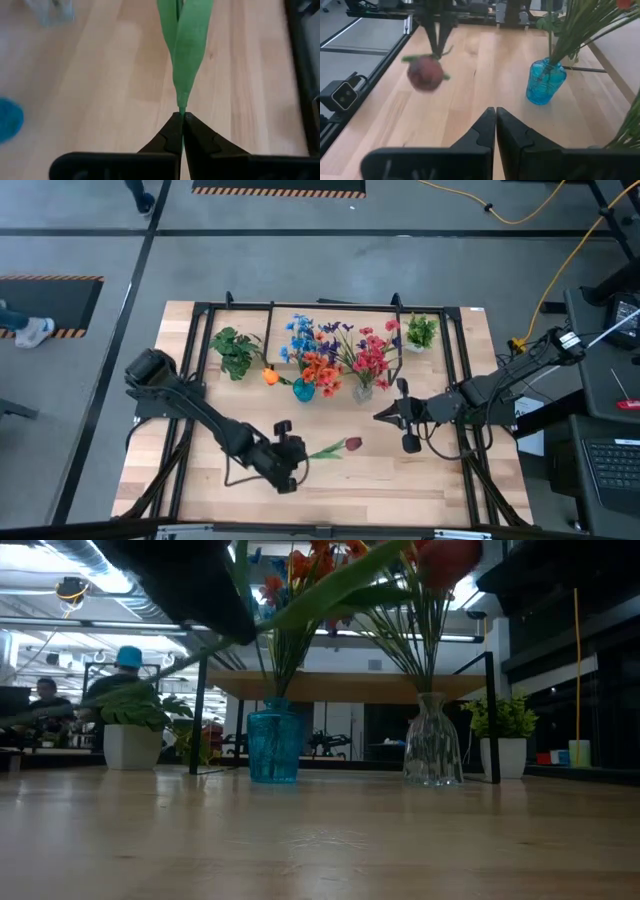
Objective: Pick and place flowers into a vace then onto a shelf
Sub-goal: Put the red flower into the transparent vase
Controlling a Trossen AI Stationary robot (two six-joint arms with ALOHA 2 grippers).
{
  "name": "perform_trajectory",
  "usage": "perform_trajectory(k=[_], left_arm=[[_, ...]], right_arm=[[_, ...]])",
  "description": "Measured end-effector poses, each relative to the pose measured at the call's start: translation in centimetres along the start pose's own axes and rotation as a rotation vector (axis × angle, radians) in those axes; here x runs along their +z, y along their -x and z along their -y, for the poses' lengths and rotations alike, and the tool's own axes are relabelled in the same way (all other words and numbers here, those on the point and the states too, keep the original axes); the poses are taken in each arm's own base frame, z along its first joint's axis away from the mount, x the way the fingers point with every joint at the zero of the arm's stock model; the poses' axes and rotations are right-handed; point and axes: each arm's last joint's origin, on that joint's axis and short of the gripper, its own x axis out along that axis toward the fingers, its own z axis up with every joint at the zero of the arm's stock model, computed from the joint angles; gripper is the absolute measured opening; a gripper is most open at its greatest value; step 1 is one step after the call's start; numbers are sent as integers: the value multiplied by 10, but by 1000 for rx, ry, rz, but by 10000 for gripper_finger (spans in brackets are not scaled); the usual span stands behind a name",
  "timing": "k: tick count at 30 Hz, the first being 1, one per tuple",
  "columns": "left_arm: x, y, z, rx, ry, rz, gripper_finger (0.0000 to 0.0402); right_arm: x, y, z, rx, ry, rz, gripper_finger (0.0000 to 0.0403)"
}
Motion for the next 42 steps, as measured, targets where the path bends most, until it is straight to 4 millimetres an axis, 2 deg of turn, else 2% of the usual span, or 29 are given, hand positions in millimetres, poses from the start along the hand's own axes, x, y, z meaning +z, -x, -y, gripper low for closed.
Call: perform_trajectory(k=[7, 11, 15, 20, 29, 34, 42], left_arm=[[-15, -1, -22, -94, -119, 216, 3], [-15, -4, -34, -163, -172, 368, 3], [-7, -8, -50, -218, -158, 513, 3], [5, -12, -66, -225, -156, 573, 3], [11, -12, -72, -199, -187, 605, 3], [14, -9, -71, -216, -227, 657, 3], [16, -8, -71, -206, -254, 678, 3]], right_arm=[[-1, 1, -1, 6, 2, -4, 19], [-2, -4, -3, 6, 36, -6, 19], [-1, -15, -8, 11, 71, 33, 19], [-3, -35, -16, 14, 115, 84, 19], [0, -64, -26, 10, 198, 280, 19], [-1, -79, -22, 126, 166, 355, 19], [1, -84, -16, 102, 149, 408, 19]])
